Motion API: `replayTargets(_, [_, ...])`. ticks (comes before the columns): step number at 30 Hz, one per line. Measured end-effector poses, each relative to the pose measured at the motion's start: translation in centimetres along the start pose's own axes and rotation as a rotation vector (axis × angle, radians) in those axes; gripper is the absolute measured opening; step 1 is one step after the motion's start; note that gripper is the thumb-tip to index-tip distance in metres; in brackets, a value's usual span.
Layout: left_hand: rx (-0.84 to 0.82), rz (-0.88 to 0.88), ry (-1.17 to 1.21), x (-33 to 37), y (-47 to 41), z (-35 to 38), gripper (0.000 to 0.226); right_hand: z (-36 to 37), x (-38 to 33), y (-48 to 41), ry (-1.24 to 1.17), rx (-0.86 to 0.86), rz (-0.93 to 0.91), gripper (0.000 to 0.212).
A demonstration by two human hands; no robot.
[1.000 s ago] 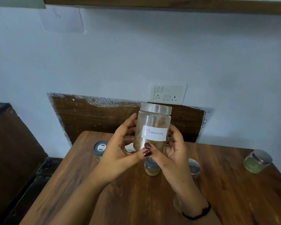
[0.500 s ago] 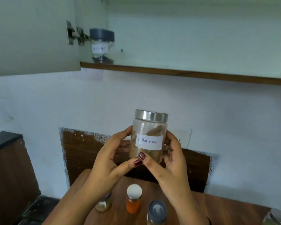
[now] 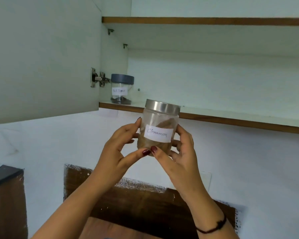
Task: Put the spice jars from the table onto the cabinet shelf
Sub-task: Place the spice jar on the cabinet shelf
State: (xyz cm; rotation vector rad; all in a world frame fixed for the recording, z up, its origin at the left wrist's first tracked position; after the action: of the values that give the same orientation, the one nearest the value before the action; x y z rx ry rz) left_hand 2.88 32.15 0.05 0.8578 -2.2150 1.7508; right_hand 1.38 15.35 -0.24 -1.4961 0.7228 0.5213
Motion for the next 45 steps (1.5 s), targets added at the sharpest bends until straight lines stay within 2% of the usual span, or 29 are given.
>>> replayTargets(5, [0.05,0.016,0.027,-0.9,-4.0,-1.0,0.06,0.5,-1.3,-4.8,0.06,-0.009,-0.082,0.08])
replayTargets(16, [0.03,0.036,-0.04,-4.4,-10.4,-1.5,0.063,1.6,-1.0,-12.9,0.115,-0.038,-0.102,0.062])
replayTargets(22, [0.03,0.018,-0.088,-6.3,-12.2,-0.7,0.057,2.1,-0.7,-15.3,0.236,-0.05,-0.092,0.053])
replayTargets(31, [0.073,0.05,-0.349,-8.0,-13.3,0.8,0.056,2.5,2.0,-18.0,0.421,-0.027,0.02,0.078])
replayTargets(36, [0.142,0.035,-0.494,-9.7,-14.3,1.3,0.052,1.8,2.9,-18.8,0.639,-0.009,0.074,0.072])
replayTargets(45, [0.204,0.018,-0.522,-10.4,-14.7,1.5,0.047,1.7,3.0,-19.0,0.744,0.045,0.059,0.07])
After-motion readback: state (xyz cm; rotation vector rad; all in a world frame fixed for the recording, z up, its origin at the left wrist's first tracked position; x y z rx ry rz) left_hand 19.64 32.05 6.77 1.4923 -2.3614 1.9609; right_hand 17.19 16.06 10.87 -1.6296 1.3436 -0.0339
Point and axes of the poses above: each hand's wrist, its own y-axis away from the middle knuckle, its own z-axis out of the palm, x = y × z, the point moved 5 cm from there along -y, towards the middle knuckle
